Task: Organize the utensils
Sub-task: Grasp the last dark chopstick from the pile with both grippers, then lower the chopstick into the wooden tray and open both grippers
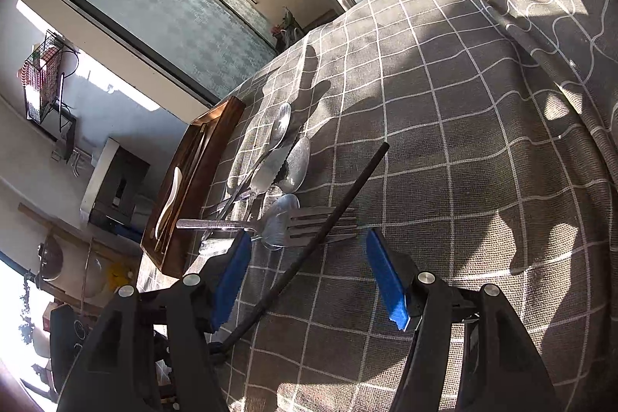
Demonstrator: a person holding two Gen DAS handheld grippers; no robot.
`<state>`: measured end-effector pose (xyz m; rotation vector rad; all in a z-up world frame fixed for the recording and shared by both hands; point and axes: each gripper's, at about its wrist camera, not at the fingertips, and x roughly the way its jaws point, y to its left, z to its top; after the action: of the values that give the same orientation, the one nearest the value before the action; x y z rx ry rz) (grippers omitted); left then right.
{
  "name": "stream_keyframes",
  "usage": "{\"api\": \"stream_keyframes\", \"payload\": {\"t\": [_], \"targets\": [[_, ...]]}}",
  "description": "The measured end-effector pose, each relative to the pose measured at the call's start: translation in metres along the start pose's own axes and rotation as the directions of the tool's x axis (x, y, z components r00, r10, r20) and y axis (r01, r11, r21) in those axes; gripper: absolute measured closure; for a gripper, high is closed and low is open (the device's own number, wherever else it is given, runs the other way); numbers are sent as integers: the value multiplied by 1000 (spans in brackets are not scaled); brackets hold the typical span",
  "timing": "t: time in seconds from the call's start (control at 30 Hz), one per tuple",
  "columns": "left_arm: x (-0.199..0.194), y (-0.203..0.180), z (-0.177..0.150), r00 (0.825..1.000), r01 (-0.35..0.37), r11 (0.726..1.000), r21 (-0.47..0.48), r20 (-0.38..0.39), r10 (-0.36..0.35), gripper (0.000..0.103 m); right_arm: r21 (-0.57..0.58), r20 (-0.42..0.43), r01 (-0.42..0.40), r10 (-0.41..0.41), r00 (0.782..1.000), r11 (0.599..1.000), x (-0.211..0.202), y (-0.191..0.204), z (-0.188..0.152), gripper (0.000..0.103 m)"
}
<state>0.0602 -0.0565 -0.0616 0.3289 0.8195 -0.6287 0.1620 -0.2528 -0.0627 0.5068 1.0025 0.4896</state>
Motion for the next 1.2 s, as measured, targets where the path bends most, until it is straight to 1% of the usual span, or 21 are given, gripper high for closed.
{"api": "stream_keyframes", "payload": {"t": [0.13, 0.17, 0.23, 0.27, 0.3, 0.33, 0.5, 0.67, 0.77, 0.8, 0.93, 1.03, 1.1, 1.2], "targets": [[-13, -3, 13, 998, 17, 1000, -17, 54, -16, 96, 31, 21, -14, 13, 1000, 999, 4, 1, 0, 40], [-17, -5, 16, 998, 21, 1000, -11, 61, -20, 96, 34, 28, -14, 13, 1000, 999, 4, 1, 1, 42], [-21, -8, 20, 997, 18, 1000, -6, 77, -17, 96, 29, 42, -2, 1, 999, 1000, 4, 4, 2, 62], [-22, -10, 22, 997, 20, 1000, 0, 76, -20, 96, 27, 50, -3, 2, 999, 1000, 3, 5, 2, 67], [-22, -11, 23, 997, 16, 1000, -1, 82, -16, 96, 22, 58, -2, 1, 998, 1000, 1, 7, 2, 78], [-22, -11, 24, 997, 14, 1000, -2, 79, -14, 96, 19, 68, 3, -4, 998, 1000, 0, 8, 3, 84], [-24, -7, 21, 996, 9, 1000, -12, 89, -8, 96, 10, 80, 0, -1, 997, 1000, -4, 17, 11, 85], [-35, 9, 20, 993, -30, 999, -38, 113, 34, 96, -37, 81, -16, 19, 997, 999, 5, 50, 30, 87], [-47, 26, 17, 984, -115, 992, -47, 135, 120, 96, -78, 83, -65, 71, 994, 995, 18, 80, 47, 88], [-51, 34, 15, 980, -133, 989, -61, 141, 140, 96, -94, 85, -79, 87, 993, 992, 24, 91, 53, 88], [-67, 77, 5, 969, -177, 974, -141, 146, 197, 96, -163, 58, -104, 114, 992, 981, 58, 140, 72, 88], [-73, 109, -5, 962, -212, 954, -211, 127, 242, 96, -219, 14, -87, 92, 996, 972, 96, 172, 77, 88], [-73, 129, -11, 958, -232, 937, -261, 104, 266, 96, -227, -16, -82, 81, 997, 970, 122, 186, 77, 88], [-70, 151, -19, 955, -253, 916, -312, 72, 288, 96, -198, -56, -78, 68, 996, 977, 153, 193, 78, 88]]}}
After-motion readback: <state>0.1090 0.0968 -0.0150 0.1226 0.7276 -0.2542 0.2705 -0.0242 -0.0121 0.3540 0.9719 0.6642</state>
